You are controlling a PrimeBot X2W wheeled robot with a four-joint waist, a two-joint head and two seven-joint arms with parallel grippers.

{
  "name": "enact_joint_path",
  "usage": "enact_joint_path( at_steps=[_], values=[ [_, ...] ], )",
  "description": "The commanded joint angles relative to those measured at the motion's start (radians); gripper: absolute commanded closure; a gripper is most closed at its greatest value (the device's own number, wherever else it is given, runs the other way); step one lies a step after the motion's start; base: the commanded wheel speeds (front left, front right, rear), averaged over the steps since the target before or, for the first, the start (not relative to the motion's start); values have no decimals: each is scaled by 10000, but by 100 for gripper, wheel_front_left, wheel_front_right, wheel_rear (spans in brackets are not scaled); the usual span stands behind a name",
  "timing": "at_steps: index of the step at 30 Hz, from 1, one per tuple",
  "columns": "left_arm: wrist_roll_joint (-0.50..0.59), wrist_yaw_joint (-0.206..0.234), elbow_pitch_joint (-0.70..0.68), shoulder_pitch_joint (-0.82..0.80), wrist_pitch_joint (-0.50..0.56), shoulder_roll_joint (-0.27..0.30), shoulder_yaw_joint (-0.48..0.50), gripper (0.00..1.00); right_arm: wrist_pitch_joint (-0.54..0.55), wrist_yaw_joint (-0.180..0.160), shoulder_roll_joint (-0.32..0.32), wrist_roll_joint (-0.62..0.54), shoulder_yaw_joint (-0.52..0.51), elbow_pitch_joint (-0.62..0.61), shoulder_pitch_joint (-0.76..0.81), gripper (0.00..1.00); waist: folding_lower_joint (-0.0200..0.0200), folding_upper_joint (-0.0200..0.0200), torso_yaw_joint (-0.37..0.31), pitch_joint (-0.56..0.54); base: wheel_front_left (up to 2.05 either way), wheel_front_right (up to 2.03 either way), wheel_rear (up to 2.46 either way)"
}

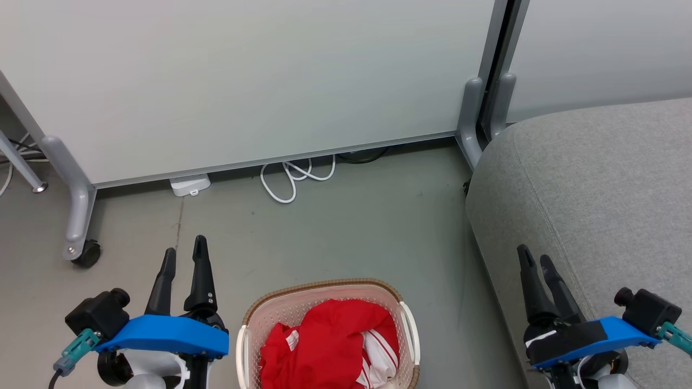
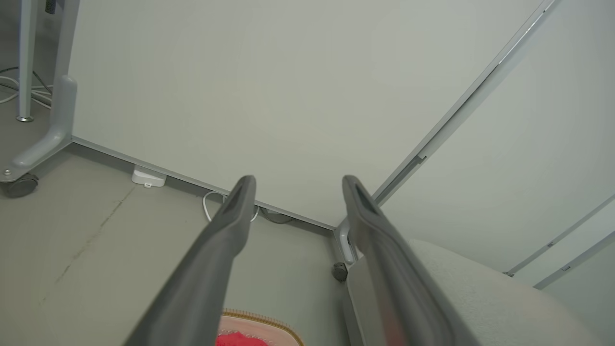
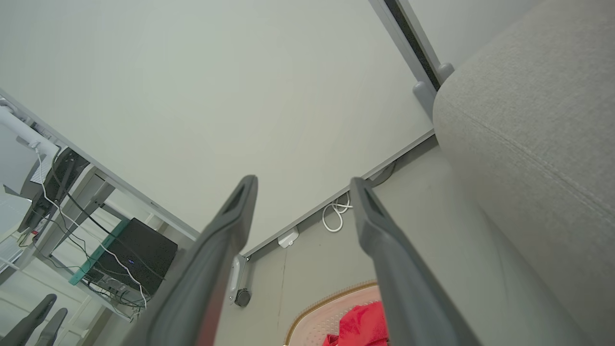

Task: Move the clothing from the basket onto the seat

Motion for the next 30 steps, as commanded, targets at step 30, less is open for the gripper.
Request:
enact_joint_path(
  at_steps=[30],
  values=[
    [3346, 389, -201, -340, -877, 278, -741, 0, -874, 21, -72, -3277, 492, -66, -355, 0, 0, 0, 100, 80, 0, 0, 0]
  ],
)
